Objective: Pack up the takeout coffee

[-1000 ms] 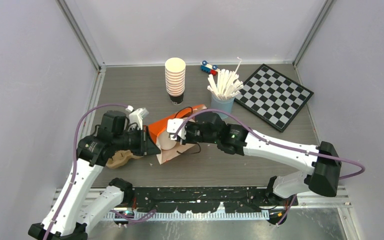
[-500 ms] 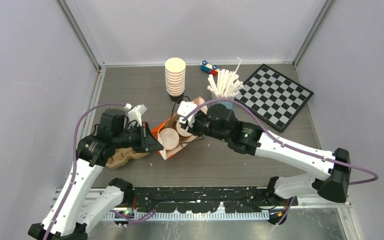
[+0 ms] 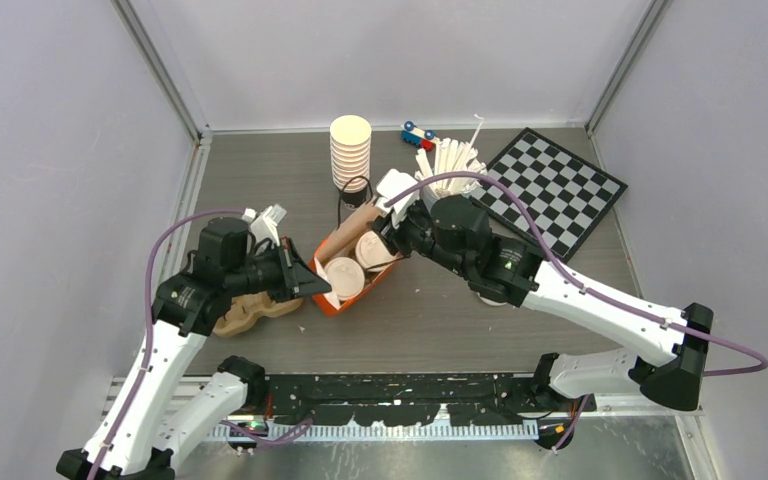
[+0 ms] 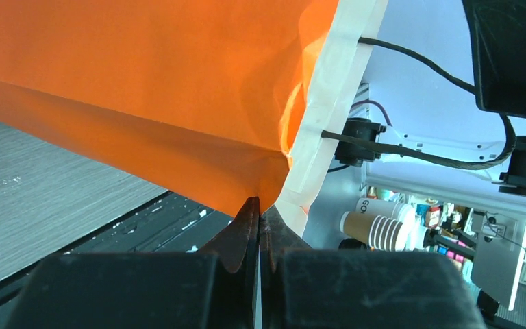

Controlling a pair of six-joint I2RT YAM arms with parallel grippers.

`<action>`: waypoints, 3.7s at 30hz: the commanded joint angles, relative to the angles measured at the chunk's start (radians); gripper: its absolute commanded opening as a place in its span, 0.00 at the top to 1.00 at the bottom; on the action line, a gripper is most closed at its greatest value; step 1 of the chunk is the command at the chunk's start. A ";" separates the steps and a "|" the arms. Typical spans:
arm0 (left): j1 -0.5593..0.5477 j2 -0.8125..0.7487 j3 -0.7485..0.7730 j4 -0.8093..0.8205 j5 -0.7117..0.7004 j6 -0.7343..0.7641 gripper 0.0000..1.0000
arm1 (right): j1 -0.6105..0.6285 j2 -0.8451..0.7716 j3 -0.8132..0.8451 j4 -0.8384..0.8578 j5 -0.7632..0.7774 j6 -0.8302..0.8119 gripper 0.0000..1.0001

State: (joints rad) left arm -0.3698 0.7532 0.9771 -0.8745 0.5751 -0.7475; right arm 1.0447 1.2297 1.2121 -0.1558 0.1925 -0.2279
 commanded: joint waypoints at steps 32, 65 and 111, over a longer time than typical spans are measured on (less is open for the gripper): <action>0.003 0.044 -0.051 0.166 -0.111 -0.254 1.00 | -0.014 0.014 0.226 -0.122 0.265 0.178 0.52; 0.003 -0.012 0.043 -0.016 -0.288 -0.163 0.63 | -0.021 0.010 0.289 -0.354 0.408 0.480 0.49; 0.003 -0.015 0.352 -0.269 -0.411 0.274 0.00 | -0.703 0.563 0.713 -0.381 0.153 0.440 0.39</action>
State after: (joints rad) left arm -0.3698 0.7502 1.3243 -1.1530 0.1791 -0.4648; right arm 0.3405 1.7721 1.8606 -0.6361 0.3775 0.2317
